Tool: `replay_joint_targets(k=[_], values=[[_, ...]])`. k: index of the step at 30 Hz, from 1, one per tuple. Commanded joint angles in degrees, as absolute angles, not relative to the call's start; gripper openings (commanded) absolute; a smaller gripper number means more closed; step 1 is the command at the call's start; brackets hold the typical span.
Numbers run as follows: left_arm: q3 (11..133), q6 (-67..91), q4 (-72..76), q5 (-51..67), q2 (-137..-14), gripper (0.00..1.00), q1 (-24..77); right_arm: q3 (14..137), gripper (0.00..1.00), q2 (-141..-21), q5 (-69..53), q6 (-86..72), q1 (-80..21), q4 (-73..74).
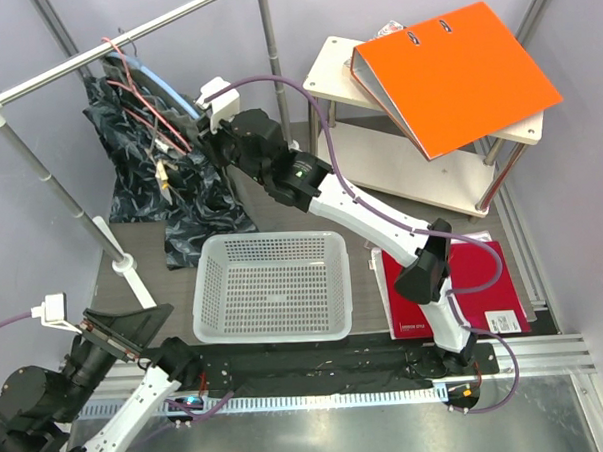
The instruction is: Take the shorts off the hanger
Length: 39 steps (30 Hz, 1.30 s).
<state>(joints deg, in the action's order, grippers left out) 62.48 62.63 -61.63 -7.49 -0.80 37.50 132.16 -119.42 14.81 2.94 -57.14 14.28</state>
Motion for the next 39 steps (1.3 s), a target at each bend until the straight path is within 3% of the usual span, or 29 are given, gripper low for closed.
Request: replay_joint_targets(k=[1,12,32,39], values=[[63.5,63.0,-62.2,-8.3,1.3,1.00,37.7,135.2,0.13,-117.3,14.9,3.0,-57.1,8.8],[61.6,63.9,-61.2,-7.7,1.3,1.00,37.7,134.1,0.01,-111.4,20.3,0.1,-57.1,3.5],[60.3,65.2,-59.7,-6.9,0.5,0.99,37.7,134.3,0.01,-103.3,26.8,1.8,-57.1,-6.8],[60.0,65.0,-59.8,-6.9,0.2,0.99,37.7,121.0,0.01,-94.3,29.5,6.8,-57.0,-9.5]])
